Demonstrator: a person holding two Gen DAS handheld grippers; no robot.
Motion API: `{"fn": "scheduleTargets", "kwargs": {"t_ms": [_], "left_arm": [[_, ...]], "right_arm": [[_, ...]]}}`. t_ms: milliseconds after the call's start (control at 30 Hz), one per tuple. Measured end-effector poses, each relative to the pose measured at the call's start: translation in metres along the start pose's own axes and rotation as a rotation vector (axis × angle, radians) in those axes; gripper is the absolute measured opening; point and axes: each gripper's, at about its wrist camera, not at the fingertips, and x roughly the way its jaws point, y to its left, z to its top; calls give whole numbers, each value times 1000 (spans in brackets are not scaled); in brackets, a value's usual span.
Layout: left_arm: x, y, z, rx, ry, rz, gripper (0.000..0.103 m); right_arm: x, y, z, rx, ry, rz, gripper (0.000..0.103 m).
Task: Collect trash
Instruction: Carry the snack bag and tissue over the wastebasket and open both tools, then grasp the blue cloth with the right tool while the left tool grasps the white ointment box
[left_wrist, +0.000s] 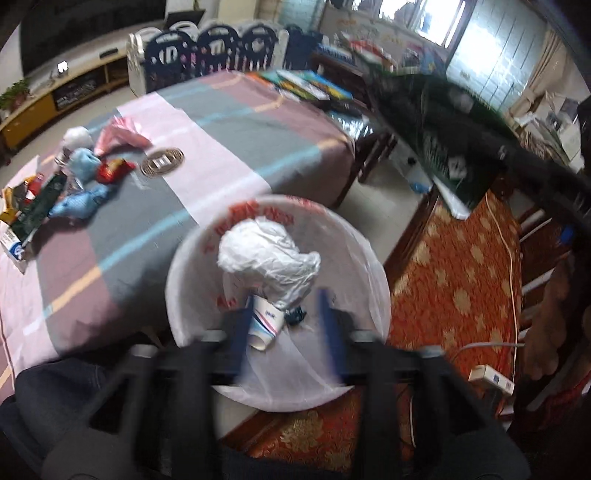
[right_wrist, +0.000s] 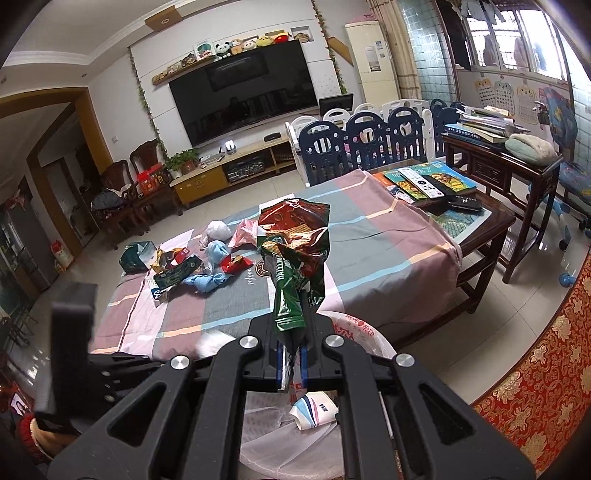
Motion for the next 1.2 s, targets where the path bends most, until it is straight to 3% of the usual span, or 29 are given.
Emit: {"fn": "scheduleTargets", "kwargs": {"t_ms": [33, 200, 233, 267, 333, 367, 667, 933, 1200], "left_arm": [[3, 0, -2, -4, 3, 12, 75], [-7, 21, -5, -89, -29, 36, 79], [-10, 28, -6, -117, -42, 44, 80], [-13, 36, -6, -153, -54, 56, 80], [-20, 50, -6, -213, -77, 78, 80], [-25, 60, -6, -244, -94, 99, 80], [-50, 104, -11, -331, -198, 297, 88], [-52, 157, -20, -404, -195, 432, 88], [-53, 193, -27, -386, -214, 600, 90]], "right_arm": [[2, -1, -1, 5, 8, -3, 8], [14, 2, -7, 2, 64, -17, 8], [18, 2, -9, 3, 81, -26, 13], [19, 1, -10, 6, 92, -26, 19], [21, -1, -12, 30, 100, -39, 68], [20, -3, -12, 43, 92, -50, 75], [39, 8, -16, 47, 120, -4, 78], [89, 45, -14, 2, 191, 49, 78], [142, 84, -1, -26, 213, 104, 78]]}}
